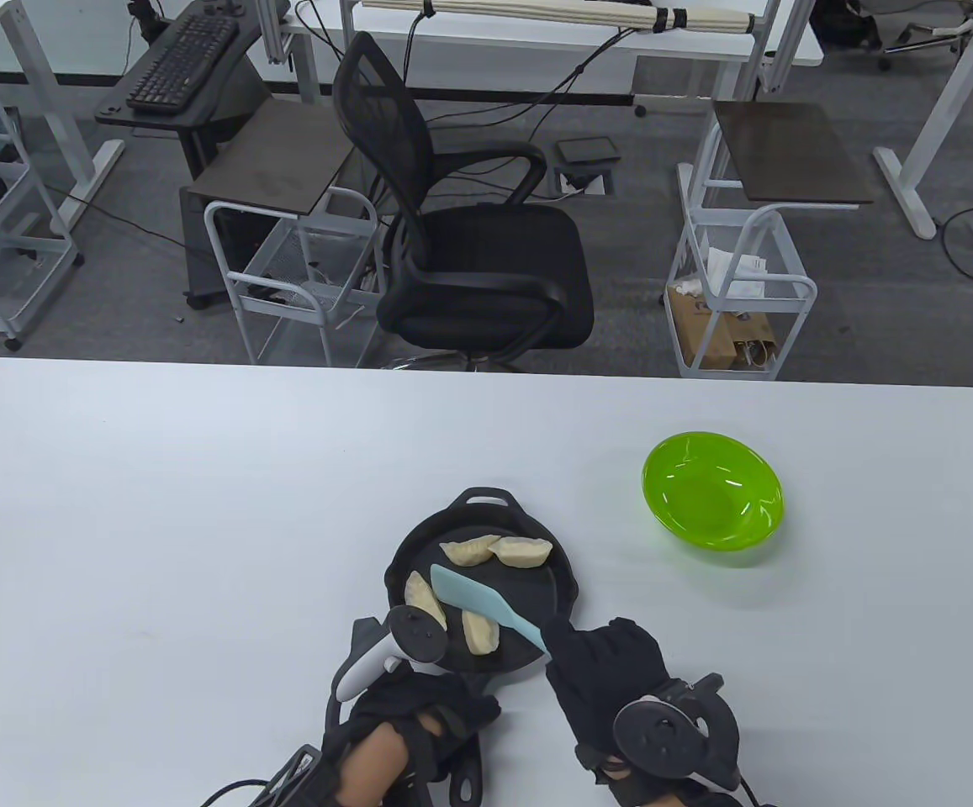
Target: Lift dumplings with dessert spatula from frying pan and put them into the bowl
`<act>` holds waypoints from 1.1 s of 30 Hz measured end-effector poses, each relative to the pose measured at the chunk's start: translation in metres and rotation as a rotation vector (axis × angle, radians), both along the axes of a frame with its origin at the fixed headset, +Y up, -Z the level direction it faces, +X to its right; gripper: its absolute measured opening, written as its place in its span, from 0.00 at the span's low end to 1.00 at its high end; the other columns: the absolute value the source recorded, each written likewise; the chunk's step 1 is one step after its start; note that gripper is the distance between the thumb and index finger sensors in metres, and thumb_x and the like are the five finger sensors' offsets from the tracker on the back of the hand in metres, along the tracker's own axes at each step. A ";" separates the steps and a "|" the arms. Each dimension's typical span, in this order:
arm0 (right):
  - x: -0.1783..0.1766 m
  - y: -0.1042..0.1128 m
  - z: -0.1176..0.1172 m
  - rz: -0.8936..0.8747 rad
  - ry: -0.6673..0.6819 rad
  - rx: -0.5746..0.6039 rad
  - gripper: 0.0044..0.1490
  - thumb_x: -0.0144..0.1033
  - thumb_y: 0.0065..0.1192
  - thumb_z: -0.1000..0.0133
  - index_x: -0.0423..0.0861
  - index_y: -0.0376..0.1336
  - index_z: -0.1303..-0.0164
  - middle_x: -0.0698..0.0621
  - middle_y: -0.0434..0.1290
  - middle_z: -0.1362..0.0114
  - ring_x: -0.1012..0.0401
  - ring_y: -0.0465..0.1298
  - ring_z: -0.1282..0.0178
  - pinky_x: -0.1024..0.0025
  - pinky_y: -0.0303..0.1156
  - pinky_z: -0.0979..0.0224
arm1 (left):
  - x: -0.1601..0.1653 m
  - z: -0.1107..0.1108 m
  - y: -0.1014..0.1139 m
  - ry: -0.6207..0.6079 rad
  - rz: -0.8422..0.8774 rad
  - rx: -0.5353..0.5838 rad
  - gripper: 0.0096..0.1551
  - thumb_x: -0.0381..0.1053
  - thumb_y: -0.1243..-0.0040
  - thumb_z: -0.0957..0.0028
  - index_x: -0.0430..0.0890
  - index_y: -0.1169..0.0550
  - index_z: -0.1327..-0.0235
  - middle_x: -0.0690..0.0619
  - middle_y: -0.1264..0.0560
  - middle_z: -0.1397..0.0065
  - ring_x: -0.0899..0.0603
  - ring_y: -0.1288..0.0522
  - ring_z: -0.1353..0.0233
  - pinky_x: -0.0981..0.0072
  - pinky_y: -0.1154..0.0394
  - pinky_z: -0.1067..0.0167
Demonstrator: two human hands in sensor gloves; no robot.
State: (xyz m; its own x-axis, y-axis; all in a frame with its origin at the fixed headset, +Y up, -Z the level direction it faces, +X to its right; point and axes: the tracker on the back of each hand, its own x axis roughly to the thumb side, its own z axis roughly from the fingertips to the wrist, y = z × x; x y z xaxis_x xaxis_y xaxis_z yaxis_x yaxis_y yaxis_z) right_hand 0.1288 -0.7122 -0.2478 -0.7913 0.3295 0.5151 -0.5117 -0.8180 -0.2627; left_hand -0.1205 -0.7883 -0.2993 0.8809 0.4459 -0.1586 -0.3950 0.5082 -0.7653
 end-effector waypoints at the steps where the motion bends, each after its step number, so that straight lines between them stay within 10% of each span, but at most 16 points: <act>1: -0.001 -0.001 0.000 -0.009 0.016 -0.008 0.29 0.40 0.70 0.43 0.43 0.68 0.33 0.41 0.81 0.40 0.43 0.80 0.44 0.37 0.65 0.27 | 0.000 0.000 0.000 0.000 0.000 0.000 0.39 0.75 0.44 0.49 0.51 0.31 0.35 0.61 0.10 0.53 0.48 0.13 0.56 0.52 0.24 0.49; 19: 0.027 -0.049 -0.029 -0.508 0.073 -0.626 0.30 0.37 0.63 0.41 0.39 0.63 0.30 0.36 0.76 0.37 0.39 0.76 0.41 0.35 0.62 0.27 | 0.001 0.000 0.000 0.000 0.003 -0.008 0.39 0.75 0.43 0.49 0.51 0.31 0.35 0.60 0.10 0.55 0.49 0.14 0.58 0.52 0.23 0.49; 33: 0.029 -0.073 -0.036 -0.640 0.074 -0.838 0.33 0.41 0.63 0.39 0.42 0.57 0.27 0.39 0.72 0.33 0.40 0.73 0.38 0.35 0.59 0.26 | 0.000 -0.001 0.000 0.006 0.002 -0.010 0.41 0.76 0.38 0.51 0.51 0.30 0.35 0.60 0.10 0.56 0.49 0.14 0.59 0.53 0.23 0.49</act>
